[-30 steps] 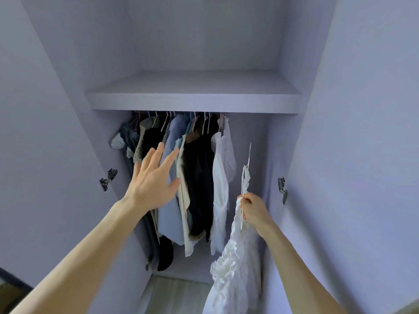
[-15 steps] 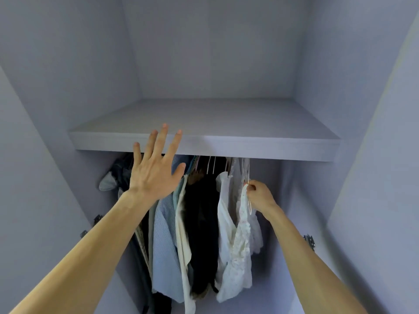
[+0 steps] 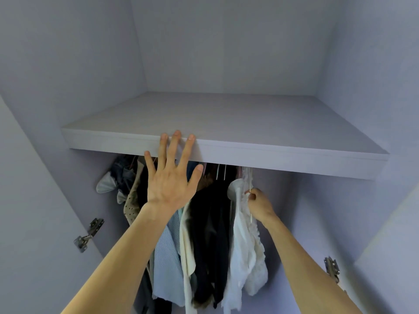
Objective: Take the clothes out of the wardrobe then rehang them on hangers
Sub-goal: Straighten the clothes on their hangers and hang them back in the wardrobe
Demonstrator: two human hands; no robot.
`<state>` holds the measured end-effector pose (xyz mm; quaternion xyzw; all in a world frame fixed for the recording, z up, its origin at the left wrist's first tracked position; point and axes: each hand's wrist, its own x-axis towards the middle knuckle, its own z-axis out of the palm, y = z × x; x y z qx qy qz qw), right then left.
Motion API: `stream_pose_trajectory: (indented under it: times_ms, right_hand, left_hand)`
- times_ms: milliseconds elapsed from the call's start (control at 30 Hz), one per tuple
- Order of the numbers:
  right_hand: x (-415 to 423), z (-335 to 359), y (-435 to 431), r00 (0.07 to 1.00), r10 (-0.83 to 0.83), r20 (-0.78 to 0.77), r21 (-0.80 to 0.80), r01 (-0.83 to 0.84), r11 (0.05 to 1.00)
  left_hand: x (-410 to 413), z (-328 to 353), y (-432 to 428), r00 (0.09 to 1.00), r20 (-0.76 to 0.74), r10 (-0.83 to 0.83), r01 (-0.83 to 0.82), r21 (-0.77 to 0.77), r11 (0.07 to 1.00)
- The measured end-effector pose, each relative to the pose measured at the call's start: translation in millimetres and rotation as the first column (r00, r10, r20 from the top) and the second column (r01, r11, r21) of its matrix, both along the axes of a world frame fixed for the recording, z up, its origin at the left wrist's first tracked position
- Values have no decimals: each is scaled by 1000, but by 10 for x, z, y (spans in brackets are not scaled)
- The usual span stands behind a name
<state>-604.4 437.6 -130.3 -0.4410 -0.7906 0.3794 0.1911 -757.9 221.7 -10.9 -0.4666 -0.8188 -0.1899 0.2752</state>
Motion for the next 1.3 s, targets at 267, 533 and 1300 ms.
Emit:
stream_pose_trajectory:
  times_ms: [267,533,1300]
  right_hand:
    - [-98,-120,-191,999,-7,-54,75,11,997]
    - [339,-129,-820,992,-15,-122,139,32,990]
    - [541,-610,-5548,95,964,248,221,-974,40]
  left_hand:
    - [-14,-4,-2,1000,-7,18,-18,8,1000]
    - [138,-28,-224,997,71,-9,7,22,1000]
    - [3031,-2518,-6177,2,598,802,-735,-543,406]
